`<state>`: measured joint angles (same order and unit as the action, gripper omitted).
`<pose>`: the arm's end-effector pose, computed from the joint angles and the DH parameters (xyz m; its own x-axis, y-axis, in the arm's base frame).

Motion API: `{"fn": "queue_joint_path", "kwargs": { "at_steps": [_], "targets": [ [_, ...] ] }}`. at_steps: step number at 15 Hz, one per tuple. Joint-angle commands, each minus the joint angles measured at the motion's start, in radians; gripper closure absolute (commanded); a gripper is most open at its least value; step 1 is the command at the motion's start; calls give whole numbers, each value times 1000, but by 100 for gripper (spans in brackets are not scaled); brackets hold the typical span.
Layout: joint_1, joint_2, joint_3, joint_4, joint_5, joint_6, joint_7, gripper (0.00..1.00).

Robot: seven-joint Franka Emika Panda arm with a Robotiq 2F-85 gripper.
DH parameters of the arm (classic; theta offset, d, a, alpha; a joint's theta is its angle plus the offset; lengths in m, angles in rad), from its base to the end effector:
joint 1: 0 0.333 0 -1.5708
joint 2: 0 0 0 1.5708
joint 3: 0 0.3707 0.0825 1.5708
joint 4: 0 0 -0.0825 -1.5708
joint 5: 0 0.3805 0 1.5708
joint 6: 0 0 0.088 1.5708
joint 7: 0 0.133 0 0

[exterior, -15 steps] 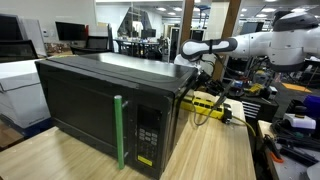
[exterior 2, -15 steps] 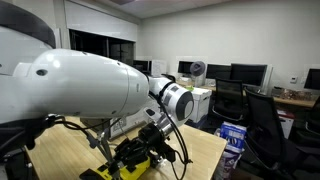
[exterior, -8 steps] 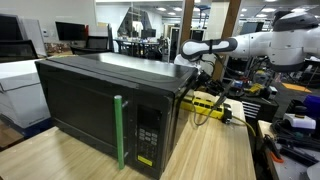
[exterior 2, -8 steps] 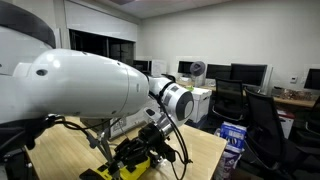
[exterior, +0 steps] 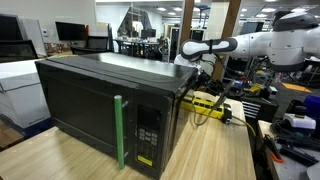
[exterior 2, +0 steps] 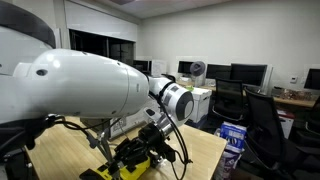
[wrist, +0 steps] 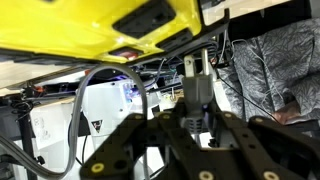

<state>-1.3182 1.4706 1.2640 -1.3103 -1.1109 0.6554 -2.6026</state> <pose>0.4493 -0.3931 0.1328 -0.2790 0.3202 0.9053 0.3052 0.9235 -0.2326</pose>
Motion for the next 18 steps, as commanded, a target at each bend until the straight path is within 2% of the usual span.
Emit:
{"fn": "queue_joint_path", "kwargs": {
  "at_steps": [1,3,4,18],
  "targets": [
    [0,0,0,0,0,0,0,78],
    [0,0,0,0,0,0,0,78],
    [0,0,0,0,0,0,0,94],
    [-32,0,20,-83,76,46,0,94]
  ]
}}
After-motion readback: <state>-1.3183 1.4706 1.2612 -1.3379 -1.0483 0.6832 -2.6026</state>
